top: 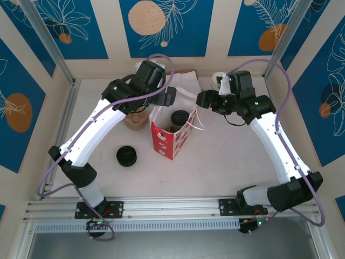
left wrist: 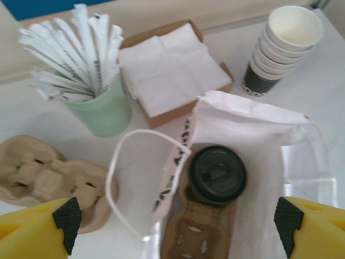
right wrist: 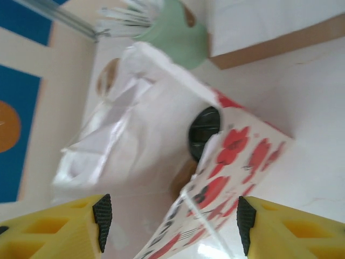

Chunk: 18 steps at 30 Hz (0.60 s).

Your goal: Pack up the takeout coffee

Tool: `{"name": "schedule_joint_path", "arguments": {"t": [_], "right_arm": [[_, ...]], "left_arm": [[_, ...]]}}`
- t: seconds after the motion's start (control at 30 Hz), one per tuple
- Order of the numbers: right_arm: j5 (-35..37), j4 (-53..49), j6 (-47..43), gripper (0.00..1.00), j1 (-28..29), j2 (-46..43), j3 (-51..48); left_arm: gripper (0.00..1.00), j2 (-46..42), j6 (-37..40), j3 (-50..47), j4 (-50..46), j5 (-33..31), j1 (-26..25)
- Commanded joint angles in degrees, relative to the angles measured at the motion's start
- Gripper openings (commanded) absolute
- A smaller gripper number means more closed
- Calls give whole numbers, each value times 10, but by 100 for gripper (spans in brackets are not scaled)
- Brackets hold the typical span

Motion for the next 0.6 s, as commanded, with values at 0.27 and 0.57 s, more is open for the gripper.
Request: {"name": "schedule_joint_path", "arguments": {"t": [0.27,0.57], "right_arm": [[72,-69,-5,68,36,81,46],[15,-25,-31,45,36,103,40]], "left_arm": [[94,-49,25,-9,-1,-62,12],[94,-62,32,-22,3,-67,14]]}}
